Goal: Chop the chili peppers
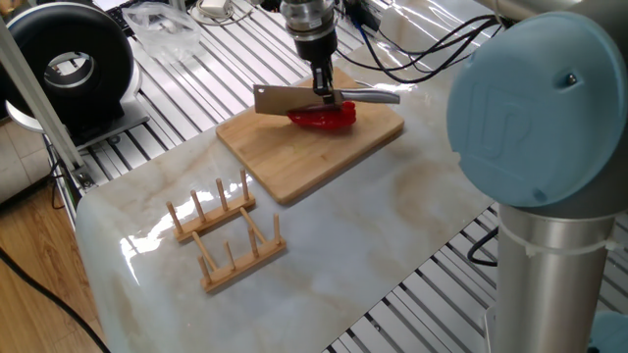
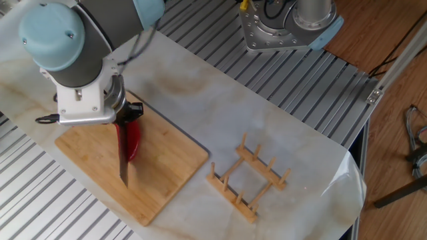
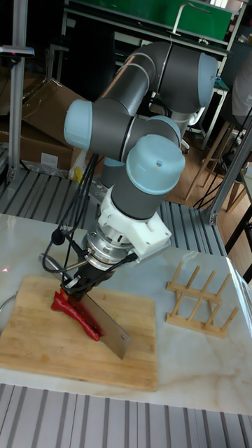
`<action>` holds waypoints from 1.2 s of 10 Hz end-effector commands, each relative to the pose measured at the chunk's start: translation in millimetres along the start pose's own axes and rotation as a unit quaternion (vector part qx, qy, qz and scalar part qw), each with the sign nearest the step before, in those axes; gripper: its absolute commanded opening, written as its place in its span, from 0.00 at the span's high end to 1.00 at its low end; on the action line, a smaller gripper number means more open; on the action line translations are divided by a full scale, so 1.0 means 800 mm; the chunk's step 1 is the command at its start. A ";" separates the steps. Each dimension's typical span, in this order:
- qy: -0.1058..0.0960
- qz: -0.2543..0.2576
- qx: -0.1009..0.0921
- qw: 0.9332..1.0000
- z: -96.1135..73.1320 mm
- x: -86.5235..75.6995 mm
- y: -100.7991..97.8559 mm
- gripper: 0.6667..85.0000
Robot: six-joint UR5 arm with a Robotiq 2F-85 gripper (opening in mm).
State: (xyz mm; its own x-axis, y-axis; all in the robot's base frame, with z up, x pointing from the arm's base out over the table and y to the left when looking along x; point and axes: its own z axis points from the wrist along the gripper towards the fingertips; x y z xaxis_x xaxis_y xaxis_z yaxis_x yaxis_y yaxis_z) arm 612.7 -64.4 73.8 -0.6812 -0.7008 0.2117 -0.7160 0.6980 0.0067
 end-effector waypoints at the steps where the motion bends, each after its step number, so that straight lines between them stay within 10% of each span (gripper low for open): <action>1: -0.024 -0.005 -0.017 1.000 0.015 -0.001 0.004 0.99; 7: -0.003 0.000 -0.003 1.000 -0.013 -0.008 0.003 0.99; 12: -0.032 0.012 -0.044 0.998 0.005 -0.015 0.015 0.99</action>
State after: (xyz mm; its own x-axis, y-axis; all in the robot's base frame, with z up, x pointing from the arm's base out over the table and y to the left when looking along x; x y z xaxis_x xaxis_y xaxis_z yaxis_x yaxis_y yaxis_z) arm 615.0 -52.6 68.9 -0.6954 -0.6971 0.1743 -0.7010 0.7115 0.0485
